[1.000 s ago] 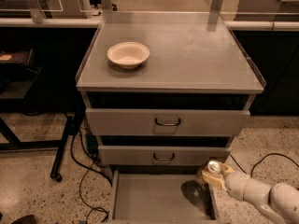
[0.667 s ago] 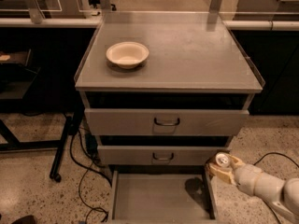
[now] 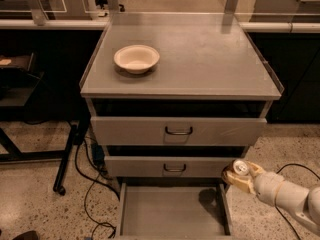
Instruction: Pick orange can from bottom drawer and place on counter
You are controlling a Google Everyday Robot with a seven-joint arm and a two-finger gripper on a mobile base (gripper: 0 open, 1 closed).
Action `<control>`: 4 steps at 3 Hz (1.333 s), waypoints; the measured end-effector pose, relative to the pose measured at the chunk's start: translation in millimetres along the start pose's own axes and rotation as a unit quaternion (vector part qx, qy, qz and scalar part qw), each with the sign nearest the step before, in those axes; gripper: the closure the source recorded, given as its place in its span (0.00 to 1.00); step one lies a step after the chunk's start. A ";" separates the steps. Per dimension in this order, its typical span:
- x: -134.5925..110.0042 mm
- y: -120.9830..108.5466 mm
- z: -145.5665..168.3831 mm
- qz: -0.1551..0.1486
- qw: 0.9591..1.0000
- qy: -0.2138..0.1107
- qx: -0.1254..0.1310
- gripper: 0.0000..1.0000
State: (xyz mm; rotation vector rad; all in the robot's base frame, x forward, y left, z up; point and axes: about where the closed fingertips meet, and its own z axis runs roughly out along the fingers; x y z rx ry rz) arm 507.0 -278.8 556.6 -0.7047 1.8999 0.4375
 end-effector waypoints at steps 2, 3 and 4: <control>-91.2 -38.3 -65.6 -0.056 0.998 -0.017 0.039 1.00; -98.3 -38.2 -67.4 -0.052 0.998 -0.020 0.035 1.00; -142.2 -39.7 -80.9 -0.072 0.996 -0.032 0.028 1.00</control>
Offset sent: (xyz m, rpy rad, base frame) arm 0.0073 -0.0759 0.1863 -0.1338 -0.2002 -0.0403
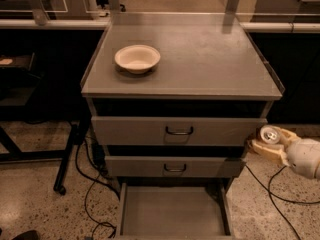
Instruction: Pick orange can from bottom drawer and place on counter
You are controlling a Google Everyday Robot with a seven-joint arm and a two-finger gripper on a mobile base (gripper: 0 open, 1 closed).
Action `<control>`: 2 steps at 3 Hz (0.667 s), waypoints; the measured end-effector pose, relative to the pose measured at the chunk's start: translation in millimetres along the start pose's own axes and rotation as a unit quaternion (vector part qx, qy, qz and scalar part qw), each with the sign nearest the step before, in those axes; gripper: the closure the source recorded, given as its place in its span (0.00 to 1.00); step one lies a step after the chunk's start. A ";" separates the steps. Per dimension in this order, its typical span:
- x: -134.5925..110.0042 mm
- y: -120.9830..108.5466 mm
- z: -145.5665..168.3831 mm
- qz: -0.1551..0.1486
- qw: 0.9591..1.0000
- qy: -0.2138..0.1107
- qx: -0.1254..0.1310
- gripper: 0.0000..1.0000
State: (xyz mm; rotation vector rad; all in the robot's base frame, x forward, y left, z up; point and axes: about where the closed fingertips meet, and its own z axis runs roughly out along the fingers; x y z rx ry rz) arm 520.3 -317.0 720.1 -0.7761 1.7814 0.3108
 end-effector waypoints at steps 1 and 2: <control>-57.6 -6.4 -12.6 -0.042 0.999 -0.015 -0.005 1.00; -58.8 -6.6 -12.9 -0.043 0.999 -0.016 -0.005 1.00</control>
Offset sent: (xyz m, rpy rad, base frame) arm 0.0041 0.0074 0.0510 -0.0363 -0.0586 0.0384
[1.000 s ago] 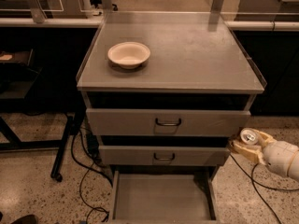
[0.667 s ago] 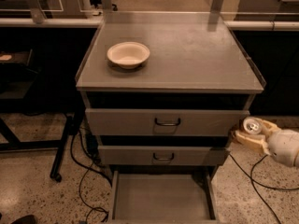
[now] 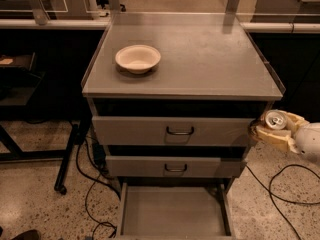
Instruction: Pick orange can from bottom drawer and place on counter
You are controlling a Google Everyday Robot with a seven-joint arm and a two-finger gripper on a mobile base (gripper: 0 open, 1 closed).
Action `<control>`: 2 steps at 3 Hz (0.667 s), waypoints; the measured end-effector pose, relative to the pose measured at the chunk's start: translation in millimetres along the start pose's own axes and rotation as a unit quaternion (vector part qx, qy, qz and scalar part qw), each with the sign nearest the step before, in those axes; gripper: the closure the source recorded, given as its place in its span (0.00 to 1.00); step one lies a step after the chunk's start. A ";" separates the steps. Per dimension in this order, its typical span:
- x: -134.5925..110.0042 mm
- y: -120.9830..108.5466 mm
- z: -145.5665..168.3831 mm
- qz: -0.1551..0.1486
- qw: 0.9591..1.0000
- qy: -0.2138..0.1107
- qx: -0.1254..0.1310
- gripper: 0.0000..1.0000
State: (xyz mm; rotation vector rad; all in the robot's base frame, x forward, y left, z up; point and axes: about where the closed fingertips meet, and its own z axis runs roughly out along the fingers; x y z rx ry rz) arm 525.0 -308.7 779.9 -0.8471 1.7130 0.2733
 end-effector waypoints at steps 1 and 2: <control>-26.3 -15.9 -10.7 -0.018 1.000 -0.012 0.012 1.00; -60.4 -38.2 -24.0 -0.047 0.998 -0.019 0.026 1.00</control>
Offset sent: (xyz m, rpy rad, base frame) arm 0.0198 -0.0342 0.1218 -0.1079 -0.1636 -0.0179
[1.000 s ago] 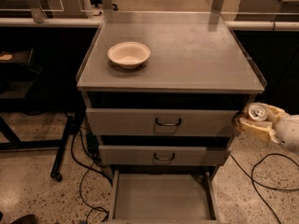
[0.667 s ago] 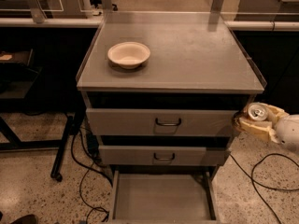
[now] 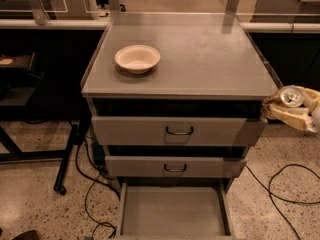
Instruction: Pick orange can from bottom drawer and place on counter
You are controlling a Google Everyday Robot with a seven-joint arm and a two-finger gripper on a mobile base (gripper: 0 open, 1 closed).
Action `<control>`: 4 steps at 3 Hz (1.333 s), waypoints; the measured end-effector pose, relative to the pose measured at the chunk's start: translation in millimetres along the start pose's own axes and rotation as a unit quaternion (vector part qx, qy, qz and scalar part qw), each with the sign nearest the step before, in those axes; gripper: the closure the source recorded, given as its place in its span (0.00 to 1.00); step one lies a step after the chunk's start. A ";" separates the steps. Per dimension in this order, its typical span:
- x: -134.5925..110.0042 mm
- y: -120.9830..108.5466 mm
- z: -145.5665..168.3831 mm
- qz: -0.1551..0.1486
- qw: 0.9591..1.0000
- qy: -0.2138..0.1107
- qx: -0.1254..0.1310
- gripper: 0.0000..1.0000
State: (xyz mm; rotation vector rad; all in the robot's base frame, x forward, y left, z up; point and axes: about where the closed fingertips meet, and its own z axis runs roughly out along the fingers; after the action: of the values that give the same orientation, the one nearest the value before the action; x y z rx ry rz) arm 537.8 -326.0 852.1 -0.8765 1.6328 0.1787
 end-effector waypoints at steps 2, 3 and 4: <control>-21.1 -24.1 -10.8 -0.009 1.000 -0.003 0.015 1.00; -56.2 -50.8 -25.0 -0.033 0.999 -0.012 0.029 1.00; -61.5 -56.2 -27.7 -0.036 0.999 -0.015 0.033 1.00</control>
Offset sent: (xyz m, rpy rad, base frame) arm 0.0162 -0.0480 0.0877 -0.0235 -0.0787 -0.0703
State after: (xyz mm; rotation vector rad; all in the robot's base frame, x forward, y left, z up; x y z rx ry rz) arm 551.2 -353.9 934.3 -0.8766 1.5680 0.0871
